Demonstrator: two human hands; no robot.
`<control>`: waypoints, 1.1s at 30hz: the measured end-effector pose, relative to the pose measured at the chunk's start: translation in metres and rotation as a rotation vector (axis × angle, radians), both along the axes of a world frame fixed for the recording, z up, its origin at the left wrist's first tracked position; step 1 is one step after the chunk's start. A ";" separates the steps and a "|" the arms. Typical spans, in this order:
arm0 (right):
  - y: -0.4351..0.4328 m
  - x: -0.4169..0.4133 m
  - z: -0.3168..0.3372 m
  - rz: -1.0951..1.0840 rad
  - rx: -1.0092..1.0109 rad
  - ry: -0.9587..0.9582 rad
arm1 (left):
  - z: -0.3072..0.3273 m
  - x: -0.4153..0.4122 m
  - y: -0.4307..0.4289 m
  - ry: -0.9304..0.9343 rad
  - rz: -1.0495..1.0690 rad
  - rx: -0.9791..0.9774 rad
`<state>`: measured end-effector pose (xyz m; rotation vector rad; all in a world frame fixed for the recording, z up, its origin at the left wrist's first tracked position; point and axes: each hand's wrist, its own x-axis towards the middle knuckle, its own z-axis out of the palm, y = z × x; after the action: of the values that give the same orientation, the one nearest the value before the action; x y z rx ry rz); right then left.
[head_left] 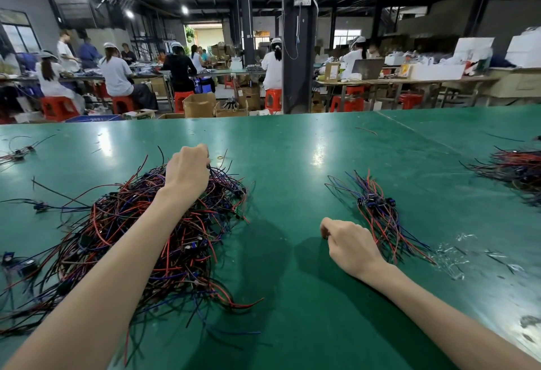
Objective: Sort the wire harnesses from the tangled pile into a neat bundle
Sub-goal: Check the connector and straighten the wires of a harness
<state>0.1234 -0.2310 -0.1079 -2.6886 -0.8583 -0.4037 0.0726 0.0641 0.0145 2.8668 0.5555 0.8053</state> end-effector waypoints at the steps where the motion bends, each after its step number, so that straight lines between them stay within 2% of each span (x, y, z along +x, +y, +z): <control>1: 0.000 0.000 0.000 -0.003 0.005 0.008 | 0.002 -0.001 0.002 -0.016 -0.002 -0.010; 4: 0.000 -0.001 0.001 -0.003 0.010 0.017 | 0.007 -0.001 0.008 -0.111 0.022 -0.017; 8: 0.001 -0.002 0.002 -0.002 0.006 0.014 | 0.022 -0.008 -0.003 -0.376 -0.025 -0.008; 12: 0.001 -0.004 0.003 -0.011 0.003 0.016 | 0.041 -0.016 -0.031 -0.618 -0.265 -0.025; 14: 0.001 -0.003 0.002 -0.006 0.005 0.018 | 0.047 -0.020 -0.050 -0.665 -0.410 -0.160; 15: 0.001 -0.003 0.002 0.001 0.013 0.022 | 0.048 -0.022 -0.060 -0.662 -0.464 -0.293; 17: 0.002 -0.004 0.002 0.009 0.038 0.006 | 0.043 -0.024 -0.081 -0.591 -0.537 -0.681; 20: 0.002 -0.004 0.002 0.020 0.128 -0.044 | 0.017 -0.027 -0.112 -0.385 -0.540 -1.298; 21: 0.002 -0.004 0.003 0.034 0.195 -0.017 | 0.006 -0.028 -0.121 -0.320 -0.524 -1.462; 23: 0.002 -0.006 0.006 0.094 0.459 0.188 | -0.018 -0.030 -0.137 -0.216 -0.490 -1.678; 25: 0.003 -0.010 0.013 0.176 0.748 0.478 | -0.042 -0.031 -0.146 -0.136 -0.453 -1.792; 28: 0.008 -0.016 0.019 0.253 0.931 0.766 | -0.071 -0.034 -0.152 -0.035 -0.407 -1.853; 33: 0.015 -0.022 0.020 0.232 1.090 0.865 | -0.090 -0.042 -0.152 0.065 -0.391 -1.766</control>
<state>0.1012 -0.2160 -0.0882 -1.4678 -0.4407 0.2893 0.0311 -0.0878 -0.0751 1.2425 0.3384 -0.0275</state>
